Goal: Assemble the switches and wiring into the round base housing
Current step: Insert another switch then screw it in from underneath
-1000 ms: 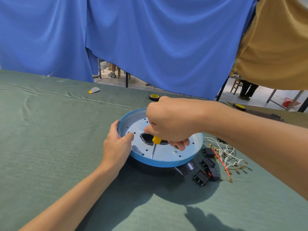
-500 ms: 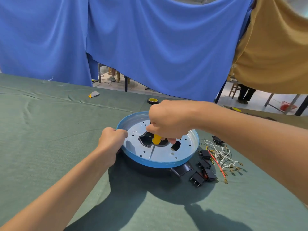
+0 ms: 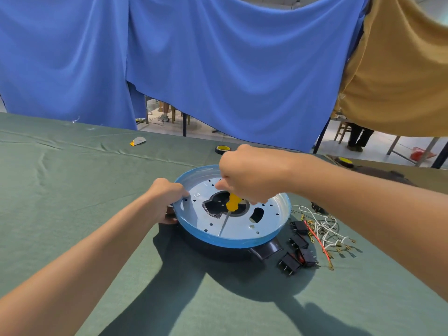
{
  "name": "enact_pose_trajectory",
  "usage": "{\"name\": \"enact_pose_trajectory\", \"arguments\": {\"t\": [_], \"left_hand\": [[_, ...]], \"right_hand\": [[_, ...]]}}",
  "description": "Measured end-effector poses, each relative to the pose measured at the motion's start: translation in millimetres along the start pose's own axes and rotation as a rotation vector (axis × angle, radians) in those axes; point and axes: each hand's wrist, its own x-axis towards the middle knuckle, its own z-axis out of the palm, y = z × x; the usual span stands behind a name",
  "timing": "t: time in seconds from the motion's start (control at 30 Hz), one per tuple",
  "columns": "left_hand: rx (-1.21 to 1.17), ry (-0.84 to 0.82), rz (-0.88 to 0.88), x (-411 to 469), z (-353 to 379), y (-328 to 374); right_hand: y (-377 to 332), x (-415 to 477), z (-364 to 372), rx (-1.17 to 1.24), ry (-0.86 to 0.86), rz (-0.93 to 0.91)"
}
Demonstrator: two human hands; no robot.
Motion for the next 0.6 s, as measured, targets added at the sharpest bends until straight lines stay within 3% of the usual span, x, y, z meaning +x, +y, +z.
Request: {"name": "enact_pose_trajectory", "arguments": {"t": [0.07,0.17,0.3,0.4,0.6], "left_hand": [[0.034,0.002,-0.011,2,1,1],[0.055,0.009,-0.029,4,0,1],[0.045,0.020,-0.062,7,3,1],[0.054,0.032,-0.067,8,3,3],[0.031,0.032,-0.099,9,4,6]], "right_hand": [[20,-12,-3,0.108,0.079,0.098],[55,-30,10,0.452,0.250,0.385],[60,-40,77,0.878,0.374,0.714],[57,-32,119,0.878,0.540,0.890],[46,-9,151,1.030,0.703,1.052]]}}
